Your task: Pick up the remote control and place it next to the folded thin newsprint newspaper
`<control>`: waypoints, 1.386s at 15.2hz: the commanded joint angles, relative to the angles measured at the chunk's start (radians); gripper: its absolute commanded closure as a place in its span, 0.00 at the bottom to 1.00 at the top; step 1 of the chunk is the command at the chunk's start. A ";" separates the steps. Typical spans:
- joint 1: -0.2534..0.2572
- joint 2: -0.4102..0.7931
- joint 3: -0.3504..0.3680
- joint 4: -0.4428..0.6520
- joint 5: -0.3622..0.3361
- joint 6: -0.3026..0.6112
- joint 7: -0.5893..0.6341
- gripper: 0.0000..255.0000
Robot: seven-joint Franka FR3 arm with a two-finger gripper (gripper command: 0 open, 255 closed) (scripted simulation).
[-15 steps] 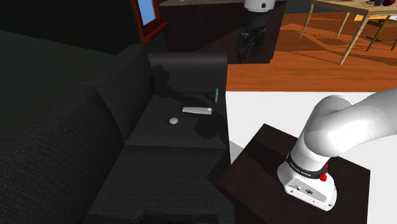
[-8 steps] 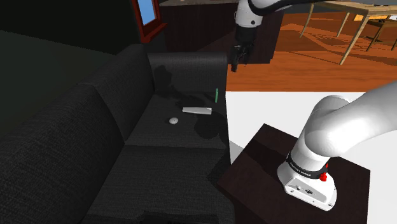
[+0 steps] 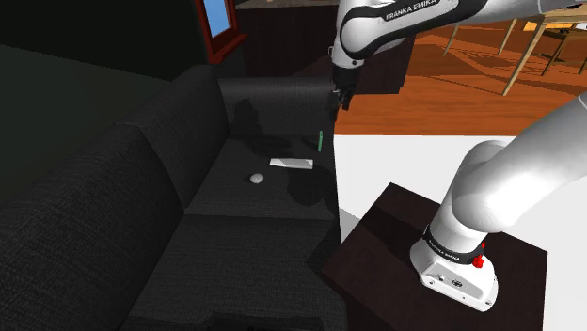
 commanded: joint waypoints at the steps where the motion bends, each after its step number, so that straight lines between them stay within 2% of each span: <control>1: 0.010 0.068 -0.022 0.008 0.005 0.061 -0.048 0.00; 6: 0.034 0.253 -0.071 0.052 0.045 0.196 -0.176 0.00; 11: 0.049 0.453 -0.097 0.132 0.121 0.303 -0.318 0.00; 16: 0.036 0.657 -0.086 0.246 0.215 0.376 -0.462 0.00; 21: -0.001 0.857 -0.045 0.392 0.286 0.416 -0.579 0.00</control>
